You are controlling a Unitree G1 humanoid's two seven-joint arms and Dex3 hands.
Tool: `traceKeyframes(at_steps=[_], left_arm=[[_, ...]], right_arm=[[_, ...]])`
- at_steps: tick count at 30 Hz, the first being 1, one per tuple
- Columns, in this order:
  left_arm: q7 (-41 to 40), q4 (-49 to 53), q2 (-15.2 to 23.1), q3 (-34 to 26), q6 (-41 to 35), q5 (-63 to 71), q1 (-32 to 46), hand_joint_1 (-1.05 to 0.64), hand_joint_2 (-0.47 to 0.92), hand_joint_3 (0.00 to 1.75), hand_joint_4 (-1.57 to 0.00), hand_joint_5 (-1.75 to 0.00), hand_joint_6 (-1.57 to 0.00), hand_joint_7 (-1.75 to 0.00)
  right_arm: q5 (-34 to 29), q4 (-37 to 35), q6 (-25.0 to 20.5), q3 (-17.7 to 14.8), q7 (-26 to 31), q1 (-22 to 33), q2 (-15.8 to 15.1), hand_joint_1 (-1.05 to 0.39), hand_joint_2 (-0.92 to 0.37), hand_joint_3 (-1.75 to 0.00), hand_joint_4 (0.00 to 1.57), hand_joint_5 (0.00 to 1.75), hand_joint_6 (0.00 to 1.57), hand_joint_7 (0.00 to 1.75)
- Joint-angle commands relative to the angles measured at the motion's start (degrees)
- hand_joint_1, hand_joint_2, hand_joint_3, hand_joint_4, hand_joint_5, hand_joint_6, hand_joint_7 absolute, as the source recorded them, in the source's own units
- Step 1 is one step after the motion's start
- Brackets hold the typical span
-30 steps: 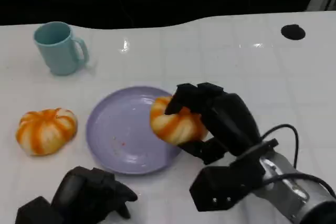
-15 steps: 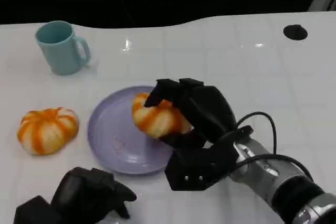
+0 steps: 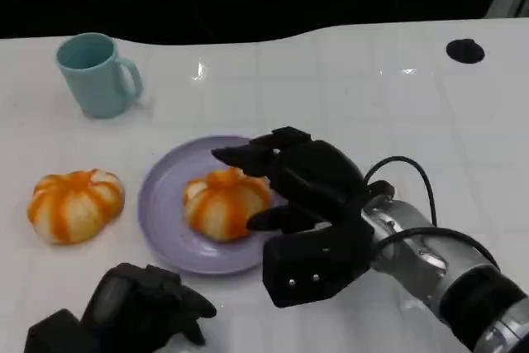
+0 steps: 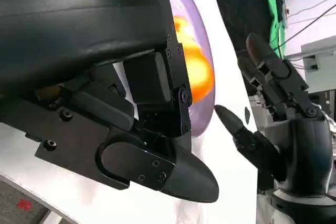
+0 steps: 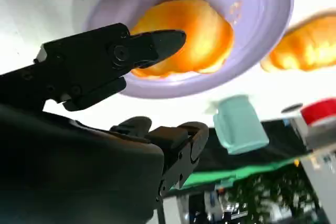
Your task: Grasp the bread from the table and place it into the plate.
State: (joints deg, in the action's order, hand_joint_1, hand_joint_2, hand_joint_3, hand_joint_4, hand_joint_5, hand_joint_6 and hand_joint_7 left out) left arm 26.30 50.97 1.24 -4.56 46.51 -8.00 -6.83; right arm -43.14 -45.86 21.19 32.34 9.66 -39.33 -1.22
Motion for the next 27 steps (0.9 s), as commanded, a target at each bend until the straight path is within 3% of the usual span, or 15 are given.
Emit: traceKeyframes(at_steps=[1,6,11,15,23,25,27], left_arm=[[-0.7,0.8,0.6,-0.2,0.6,0.4,-0.1,-1.05,0.92,0.10,-1.30,-0.99,-1.54,-0.28],[-0.3,0.8,0.3,-0.3,0.4,-0.1,-0.2,-1.05,0.92,0.10,-1.30,-0.99,-1.54,-0.28],[-0.5,0.4,0.3,-0.3,-0.3,-0.1,-0.1,-1.05,0.92,0.10,-1.30,-0.99,-1.55,-0.28],[-0.5,0.1,0.3,-0.2,-0.4,0.0,0.1,-1.05,0.92,0.10,-1.31,-0.99,-1.55,-0.28],[-0.6,-0.2,0.4,-0.1,-1.2,0.2,0.0,-1.05,0.92,0.09,-1.32,-0.99,-1.55,-0.28],[-0.6,-0.3,0.4,-0.1,-1.2,0.2,0.0,-1.05,0.92,0.09,-1.32,-0.99,-1.55,-0.28],[-0.5,-0.3,0.4,-0.1,-1.1,0.1,0.0,-1.05,0.92,0.09,-1.32,-0.99,-1.55,-0.28]], right_arm=[[2.1,5.6,-0.9,-0.7,-3.8,2.8,-2.1,-0.59,-0.92,-0.10,0.01,0.34,0.25,0.01],[4.2,12.1,-0.1,-1.8,-5.9,6.5,-4.4,-0.59,-0.92,-0.09,0.02,0.37,0.25,0.01],[6.4,17.2,3.8,-3.8,-3.4,11.0,-6.5,-0.58,-0.92,-0.08,0.08,0.44,0.29,0.03],[9.1,20.8,5.9,-6.0,-3.5,14.8,-7.7,-0.56,-0.92,-0.13,0.15,0.58,0.38,0.07],[24.4,25.7,14.9,-11.8,-8.1,23.9,-8.2,-0.47,-0.92,-0.12,0.39,0.76,0.63,0.20],[29.4,26.3,17.9,-12.9,-10.2,26.2,-8.0,-0.42,-0.92,-0.11,0.44,1.01,0.69,0.30],[34.5,26.8,20.3,-13.9,-12.7,28.3,-7.6,-0.37,-0.92,-0.12,0.47,1.16,0.63,0.60]])
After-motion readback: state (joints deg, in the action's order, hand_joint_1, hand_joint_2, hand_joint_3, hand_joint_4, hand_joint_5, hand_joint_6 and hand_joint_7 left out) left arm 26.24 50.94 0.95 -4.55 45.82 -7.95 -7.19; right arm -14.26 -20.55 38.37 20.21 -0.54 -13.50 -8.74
